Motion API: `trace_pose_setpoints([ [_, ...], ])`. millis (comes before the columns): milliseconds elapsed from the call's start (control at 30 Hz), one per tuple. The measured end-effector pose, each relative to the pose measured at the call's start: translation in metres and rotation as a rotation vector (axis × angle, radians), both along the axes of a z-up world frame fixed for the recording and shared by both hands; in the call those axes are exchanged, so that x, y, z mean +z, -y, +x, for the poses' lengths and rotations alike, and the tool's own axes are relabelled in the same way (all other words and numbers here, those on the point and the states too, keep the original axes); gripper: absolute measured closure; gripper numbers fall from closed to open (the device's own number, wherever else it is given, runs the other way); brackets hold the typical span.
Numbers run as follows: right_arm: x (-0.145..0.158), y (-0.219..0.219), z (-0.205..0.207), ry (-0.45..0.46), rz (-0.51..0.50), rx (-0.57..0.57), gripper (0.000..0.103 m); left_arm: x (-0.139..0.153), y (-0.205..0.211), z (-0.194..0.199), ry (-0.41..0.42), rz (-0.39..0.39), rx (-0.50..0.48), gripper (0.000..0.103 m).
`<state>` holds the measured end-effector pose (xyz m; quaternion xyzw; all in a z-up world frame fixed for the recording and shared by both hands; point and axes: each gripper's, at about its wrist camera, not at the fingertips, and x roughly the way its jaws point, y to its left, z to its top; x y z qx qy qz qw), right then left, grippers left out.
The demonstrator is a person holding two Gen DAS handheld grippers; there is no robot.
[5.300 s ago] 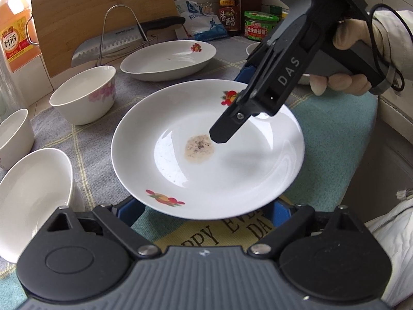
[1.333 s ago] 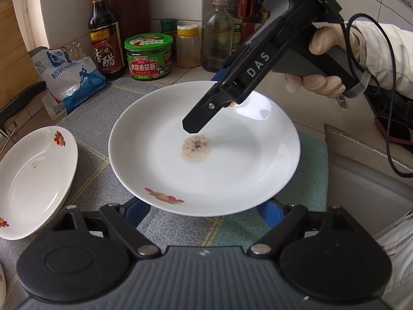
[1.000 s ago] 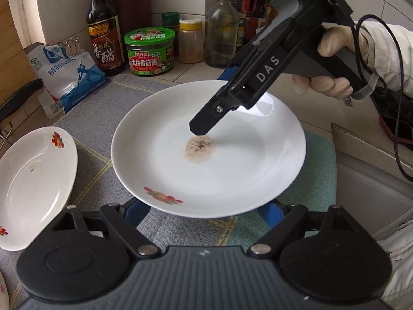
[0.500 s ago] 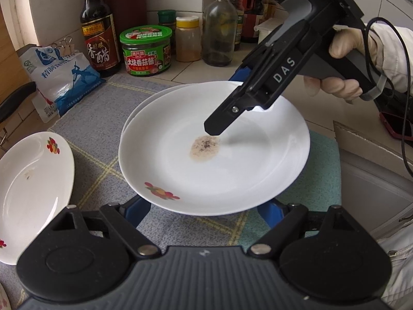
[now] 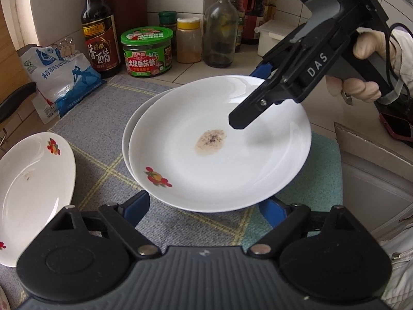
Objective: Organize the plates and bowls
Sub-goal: 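Lower the stained plate onto the deep floral plate with the right tool, then open the right tool and withdraw it from the stacked plates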
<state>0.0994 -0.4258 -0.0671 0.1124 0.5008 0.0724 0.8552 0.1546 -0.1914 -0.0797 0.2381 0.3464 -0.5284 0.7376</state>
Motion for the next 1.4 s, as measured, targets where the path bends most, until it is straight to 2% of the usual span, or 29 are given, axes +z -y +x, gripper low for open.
trace_pose_setpoints([
  [200,0.004,-0.005,-0.005,-0.011,-0.04,-0.02,0.014,-0.001,0.0,-0.002,0.008,0.001,0.019,0.01],
  [667,0.0,-0.026,-0.008,-0.052,-0.22,-0.06,0.013,-0.001,-0.002,-0.009,0.022,-0.019,0.081,0.009],
  [767,0.004,-0.032,-0.01,-0.023,-0.22,-0.037,0.006,-0.001,-0.004,-0.012,0.022,-0.03,0.092,0.01],
  [900,0.013,-0.043,-0.009,0.011,-0.272,-0.015,0.0,0.008,-0.011,-0.016,0.032,-0.064,0.124,0.01],
  [1100,0.026,-0.059,-0.006,0.074,-0.286,0.034,0.0,0.024,-0.03,-0.017,0.06,-0.1,0.248,0.009],
  [1233,0.031,-0.073,0.001,0.116,-0.28,0.081,0.0,0.03,-0.048,-0.014,0.044,-0.123,0.324,0.009],
  [1400,0.035,-0.095,0.014,0.174,-0.263,0.17,0.0,0.036,-0.068,-0.007,0.065,-0.072,0.392,0.009],
])
